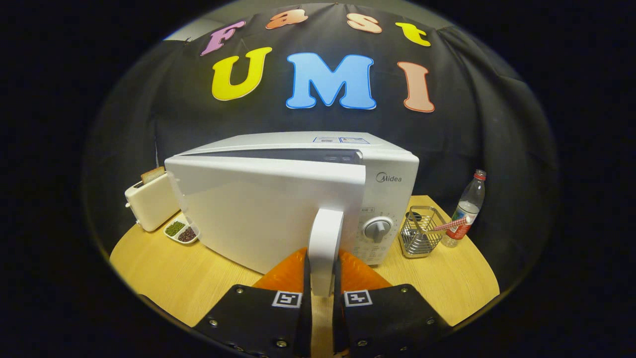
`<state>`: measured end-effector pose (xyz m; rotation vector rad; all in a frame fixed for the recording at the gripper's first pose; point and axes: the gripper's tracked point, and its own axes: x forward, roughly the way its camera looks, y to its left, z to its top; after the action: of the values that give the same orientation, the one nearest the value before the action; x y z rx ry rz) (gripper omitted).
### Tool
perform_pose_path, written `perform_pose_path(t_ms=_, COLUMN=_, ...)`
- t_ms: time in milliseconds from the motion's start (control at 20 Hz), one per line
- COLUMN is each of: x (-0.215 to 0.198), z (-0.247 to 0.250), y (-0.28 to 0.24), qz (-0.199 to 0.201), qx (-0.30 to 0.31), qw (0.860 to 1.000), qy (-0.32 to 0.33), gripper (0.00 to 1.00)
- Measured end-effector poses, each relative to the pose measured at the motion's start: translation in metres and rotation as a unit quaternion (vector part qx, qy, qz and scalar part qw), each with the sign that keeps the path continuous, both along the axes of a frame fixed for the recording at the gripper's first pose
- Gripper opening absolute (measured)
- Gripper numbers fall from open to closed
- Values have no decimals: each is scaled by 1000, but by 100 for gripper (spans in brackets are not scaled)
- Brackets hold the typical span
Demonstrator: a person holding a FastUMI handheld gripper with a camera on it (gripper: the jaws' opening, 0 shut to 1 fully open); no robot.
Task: Open the microwave, put the food inside, and close the microwave door.
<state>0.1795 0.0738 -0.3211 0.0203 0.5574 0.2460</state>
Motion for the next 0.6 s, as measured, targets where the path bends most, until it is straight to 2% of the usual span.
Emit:
perform_pose_path(t_ms=250, x=-36, z=5, y=12, qz=-1, qx=3, qw=1000, qy=7, gripper=23)
perform_pose_path(t_ms=600, x=-84, z=11, y=35, qz=-6, qx=-5, qw=1000, qy=6, gripper=24)
